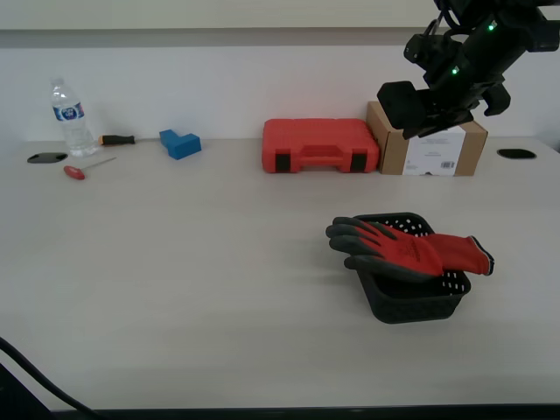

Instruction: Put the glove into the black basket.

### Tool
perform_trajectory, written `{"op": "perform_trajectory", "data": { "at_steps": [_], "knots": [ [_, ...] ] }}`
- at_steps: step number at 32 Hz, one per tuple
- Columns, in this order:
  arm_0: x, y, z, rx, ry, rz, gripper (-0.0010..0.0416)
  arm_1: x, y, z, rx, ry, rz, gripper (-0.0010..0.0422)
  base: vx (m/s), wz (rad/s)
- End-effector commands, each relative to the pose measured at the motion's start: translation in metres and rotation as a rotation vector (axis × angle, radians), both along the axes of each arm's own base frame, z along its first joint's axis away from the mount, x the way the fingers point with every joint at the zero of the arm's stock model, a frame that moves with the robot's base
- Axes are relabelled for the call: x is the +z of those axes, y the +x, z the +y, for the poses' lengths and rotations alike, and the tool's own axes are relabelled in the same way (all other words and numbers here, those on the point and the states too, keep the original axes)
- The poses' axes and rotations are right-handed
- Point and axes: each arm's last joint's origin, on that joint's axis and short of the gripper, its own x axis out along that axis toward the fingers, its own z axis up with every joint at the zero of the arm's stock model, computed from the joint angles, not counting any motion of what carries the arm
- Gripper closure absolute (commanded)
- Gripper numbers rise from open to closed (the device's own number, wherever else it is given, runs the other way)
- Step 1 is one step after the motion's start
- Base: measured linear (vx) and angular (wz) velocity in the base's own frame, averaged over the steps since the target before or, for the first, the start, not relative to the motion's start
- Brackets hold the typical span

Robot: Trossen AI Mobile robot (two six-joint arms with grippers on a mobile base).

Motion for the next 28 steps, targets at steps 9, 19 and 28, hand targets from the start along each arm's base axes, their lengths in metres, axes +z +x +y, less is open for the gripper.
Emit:
{"op": "perform_trajectory", "data": {
  "at_steps": [9, 19, 28],
  "knots": [
    [0.0004, 0.0001, 0.0002, -0.001, -0.002, -0.003, 0.0291, 0.0008, 0.0000, 0.0000, 0.000, 0.001, -0.005, 0.0412, 0.000, 0.000],
    [0.0004, 0.0001, 0.0002, -0.001, -0.002, -0.003, 0.0291, 0.0008, 0.0000, 0.0000, 0.001, 0.001, -0.005, 0.0412, 0.000, 0.000],
    [0.0004, 0.0000, 0.0003, -0.001, -0.002, -0.003, 0.0291, 0.0008, 0.0000, 0.0000, 0.000, 0.001, -0.005, 0.0412, 0.000, 0.000]
  ]
}}
